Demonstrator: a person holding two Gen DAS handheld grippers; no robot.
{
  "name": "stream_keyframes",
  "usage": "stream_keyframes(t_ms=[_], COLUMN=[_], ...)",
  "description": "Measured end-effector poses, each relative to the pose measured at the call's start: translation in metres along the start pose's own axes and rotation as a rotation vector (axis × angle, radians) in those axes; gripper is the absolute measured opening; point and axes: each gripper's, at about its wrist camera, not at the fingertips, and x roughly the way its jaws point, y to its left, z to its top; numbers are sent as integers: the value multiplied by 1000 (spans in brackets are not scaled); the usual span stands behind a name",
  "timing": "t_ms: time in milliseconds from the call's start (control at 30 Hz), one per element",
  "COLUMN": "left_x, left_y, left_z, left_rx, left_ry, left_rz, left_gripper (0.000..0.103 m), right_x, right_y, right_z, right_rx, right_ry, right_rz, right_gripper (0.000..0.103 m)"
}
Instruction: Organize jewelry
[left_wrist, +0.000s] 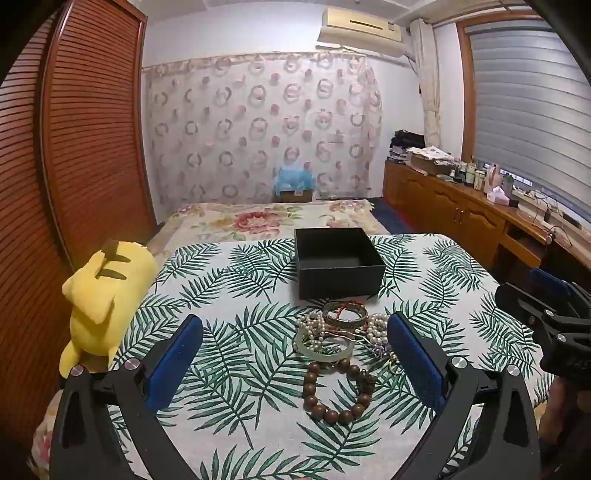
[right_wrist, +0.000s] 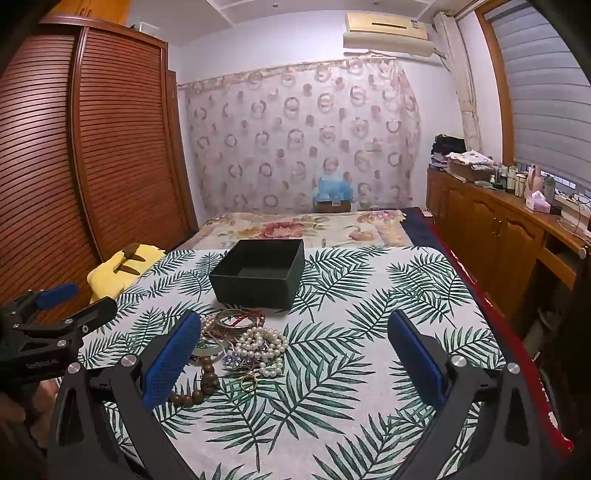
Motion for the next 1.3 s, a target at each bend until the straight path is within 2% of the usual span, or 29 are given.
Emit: stream_keyframes(t_ms=[300,600,800,1300], left_x=[-12,-12,-20,-23], left_y=[-3,-3,-16,-19], left_z=[13,12,23,23], left_rx=[0,-1,-4,-15], left_ry=[-4,-9,-28,-47], left_rz=[-2,-4,-9,-15], left_gripper=[97,97,97,97], right_x=[1,-1,-3,-3], right_y=[0,0,-1,0], right_z=[0,1,2,2], right_rx=[1,0,0,1], right_ry=[3,0,-7,-5], right_rz=[0,1,-3,-2], right_gripper=[101,101,101,101])
